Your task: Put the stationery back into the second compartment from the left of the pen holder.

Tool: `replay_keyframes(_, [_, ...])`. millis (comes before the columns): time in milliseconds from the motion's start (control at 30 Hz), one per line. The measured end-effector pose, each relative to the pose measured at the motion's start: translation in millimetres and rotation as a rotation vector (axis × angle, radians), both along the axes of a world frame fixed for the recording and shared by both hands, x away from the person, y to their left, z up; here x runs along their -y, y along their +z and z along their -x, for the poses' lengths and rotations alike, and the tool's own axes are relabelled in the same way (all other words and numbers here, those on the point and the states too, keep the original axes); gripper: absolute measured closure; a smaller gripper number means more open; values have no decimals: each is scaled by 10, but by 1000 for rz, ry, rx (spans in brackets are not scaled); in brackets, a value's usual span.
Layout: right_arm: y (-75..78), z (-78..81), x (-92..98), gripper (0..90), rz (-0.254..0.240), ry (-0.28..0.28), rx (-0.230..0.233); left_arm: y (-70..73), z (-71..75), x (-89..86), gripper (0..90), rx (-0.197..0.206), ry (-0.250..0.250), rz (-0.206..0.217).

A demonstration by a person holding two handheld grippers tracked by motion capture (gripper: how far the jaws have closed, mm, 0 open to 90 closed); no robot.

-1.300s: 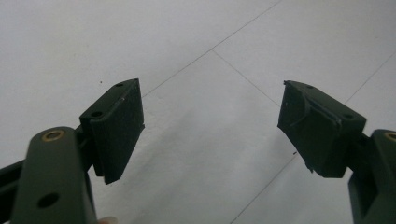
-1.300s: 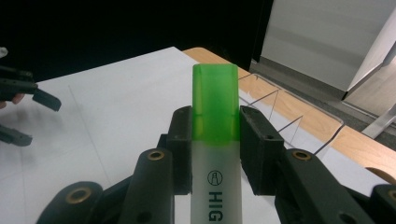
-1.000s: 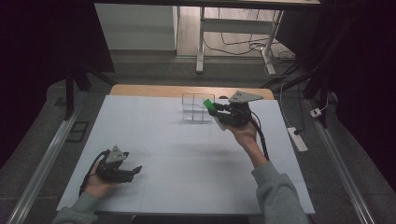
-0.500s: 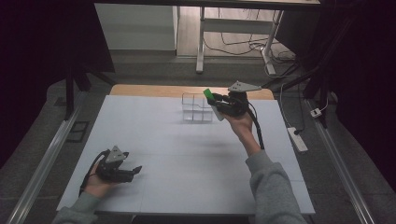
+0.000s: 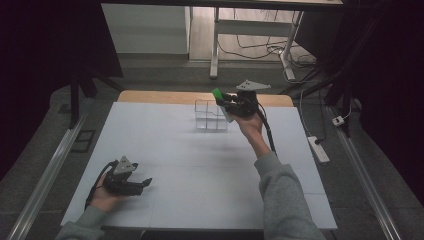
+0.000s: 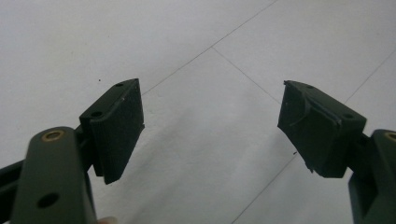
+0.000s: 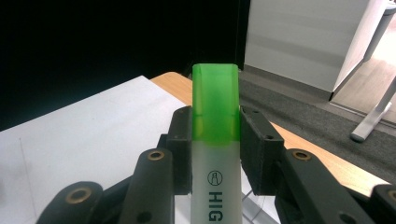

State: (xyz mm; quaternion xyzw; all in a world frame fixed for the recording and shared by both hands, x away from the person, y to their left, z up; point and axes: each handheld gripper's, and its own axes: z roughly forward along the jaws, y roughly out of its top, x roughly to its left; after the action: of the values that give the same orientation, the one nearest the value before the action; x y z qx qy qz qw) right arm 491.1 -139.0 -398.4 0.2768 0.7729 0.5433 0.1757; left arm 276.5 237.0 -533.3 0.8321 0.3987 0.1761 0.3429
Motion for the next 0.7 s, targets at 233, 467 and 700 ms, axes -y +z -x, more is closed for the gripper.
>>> replay_keyframes(233, [7, -123, -73, 662, -21, -14, 0, -6, -7, -7, 222, -4, -3, -5])
replay_keyframes(467, [-22, -264, -136, 663, -52, -27, -9, -11, -8, -11, 222, -4, -1, -1])
replay_keyframes(700, [-67, -395, -235, 662, -63, -31, -16, -15, -4, -26, 222, -5, 3, 1])
